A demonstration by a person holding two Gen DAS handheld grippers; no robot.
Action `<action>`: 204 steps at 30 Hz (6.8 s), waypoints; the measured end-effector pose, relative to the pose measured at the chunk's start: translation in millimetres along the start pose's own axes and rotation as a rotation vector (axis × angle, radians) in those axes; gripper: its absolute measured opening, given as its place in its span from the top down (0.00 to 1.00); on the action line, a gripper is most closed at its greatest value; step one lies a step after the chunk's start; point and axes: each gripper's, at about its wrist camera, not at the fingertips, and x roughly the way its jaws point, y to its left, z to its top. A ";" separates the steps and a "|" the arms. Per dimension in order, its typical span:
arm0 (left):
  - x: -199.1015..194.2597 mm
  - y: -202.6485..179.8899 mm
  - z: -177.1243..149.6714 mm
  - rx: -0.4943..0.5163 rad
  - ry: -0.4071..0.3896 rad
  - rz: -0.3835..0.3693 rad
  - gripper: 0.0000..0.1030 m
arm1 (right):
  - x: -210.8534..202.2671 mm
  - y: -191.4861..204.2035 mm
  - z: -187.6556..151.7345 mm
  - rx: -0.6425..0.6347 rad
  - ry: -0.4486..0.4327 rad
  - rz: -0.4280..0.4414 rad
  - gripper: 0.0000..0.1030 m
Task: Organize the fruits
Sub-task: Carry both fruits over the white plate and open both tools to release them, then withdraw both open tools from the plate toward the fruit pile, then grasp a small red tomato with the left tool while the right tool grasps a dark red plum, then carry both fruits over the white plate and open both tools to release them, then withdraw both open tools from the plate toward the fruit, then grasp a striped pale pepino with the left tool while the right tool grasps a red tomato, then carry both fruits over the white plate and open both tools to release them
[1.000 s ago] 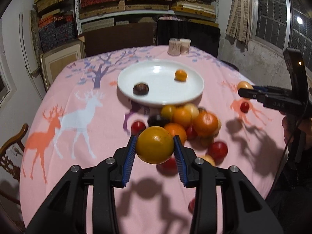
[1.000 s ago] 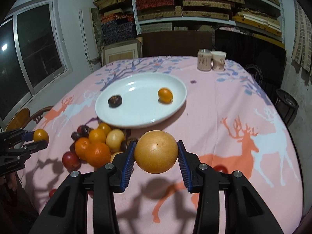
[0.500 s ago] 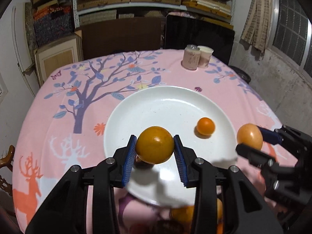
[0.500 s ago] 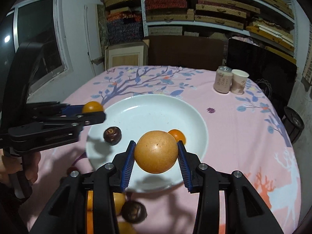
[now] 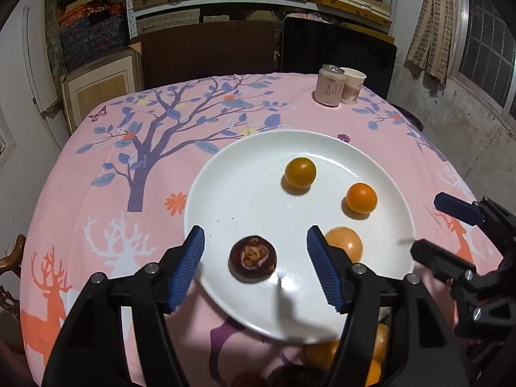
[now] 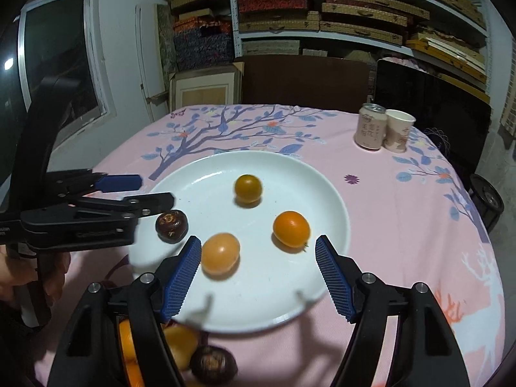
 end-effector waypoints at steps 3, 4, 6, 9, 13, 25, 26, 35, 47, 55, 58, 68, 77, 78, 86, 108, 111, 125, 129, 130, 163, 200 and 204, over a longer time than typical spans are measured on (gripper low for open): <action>-30.5 -4.3 -24.1 0.019 -0.028 -0.025 0.32 | -28.8 -7.4 -16.0 0.043 -0.016 0.005 0.27; -38.7 -6.8 -33.6 0.026 -0.032 -0.033 0.32 | -35.4 -9.6 -21.6 0.058 -0.016 0.005 0.27; -51.8 -13.4 -53.6 0.040 -0.032 -0.046 0.31 | -49.7 -13.1 -36.7 0.091 -0.011 0.003 0.26; -66.8 -24.7 -82.8 0.060 -0.019 -0.066 0.31 | -65.9 -13.5 -56.5 0.113 0.000 0.000 0.26; -91.1 -40.2 -122.2 0.111 -0.018 -0.076 0.31 | -89.9 -6.3 -80.2 0.114 -0.003 0.010 0.26; -143.4 -58.9 -216.0 0.220 0.041 -0.070 0.32 | -117.0 7.0 -111.0 0.094 -0.006 0.018 0.26; -141.1 -61.3 -219.8 0.230 0.050 -0.074 0.33 | -117.9 8.4 -111.8 0.089 -0.008 0.019 0.26; -121.6 -80.6 -237.3 0.270 0.076 -0.099 0.74 | -114.7 20.8 -128.6 0.030 0.044 0.049 0.26; -123.6 -59.4 -227.8 0.174 0.047 -0.069 0.74 | -89.4 56.6 -145.1 -0.077 0.120 0.125 0.37; -118.0 -55.4 -229.1 0.159 0.056 -0.075 0.73 | -66.6 72.7 -140.9 -0.089 0.159 0.156 0.47; -115.7 -54.6 -228.9 0.156 0.059 -0.080 0.73 | -53.3 74.3 -140.3 -0.083 0.188 0.173 0.61; -118.6 -48.0 -224.0 0.129 0.041 -0.078 0.73 | -69.3 63.4 -141.6 -0.037 0.131 0.187 0.62; -128.6 -42.6 -211.8 0.120 0.014 -0.068 0.73 | -89.6 45.5 -133.5 0.010 0.073 0.171 0.62; -129.5 -41.3 -209.3 0.119 0.011 -0.065 0.73 | -91.7 44.1 -132.0 0.012 0.067 0.169 0.62; -137.1 -30.7 -172.9 0.118 -0.046 -0.052 0.73 | -114.6 19.0 -102.9 0.041 -0.026 0.125 0.62; -19.9 -1.2 -5.2 0.055 -0.045 -0.016 0.73 | -25.6 -0.6 22.5 -0.017 -0.029 0.058 0.62; 2.1 7.6 7.4 0.028 -0.027 -0.012 0.73 | 3.5 0.2 29.5 -0.028 0.007 0.046 0.62; -3.1 19.4 -7.3 -0.010 -0.028 -0.001 0.45 | 0.1 5.0 18.0 -0.024 0.005 0.058 0.43; -36.4 5.5 -43.4 0.041 -0.043 -0.022 0.35 | -34.3 -6.3 -10.9 0.008 -0.001 0.049 0.41; -43.3 0.8 -53.5 0.054 -0.038 -0.032 0.35 | -42.0 -8.5 -19.4 0.013 -0.005 0.040 0.41; -97.4 -106.6 -204.1 0.291 -0.028 -0.083 0.49 | -117.5 -69.6 -146.4 0.147 0.042 -0.162 0.36; -113.7 -76.4 -184.5 0.168 -0.045 -0.129 0.63 | -93.3 -50.7 -122.5 0.094 0.036 -0.067 0.72; -118.0 -70.2 -177.2 0.164 -0.057 -0.109 0.63 | -101.2 -37.4 -117.7 0.074 0.019 -0.038 0.72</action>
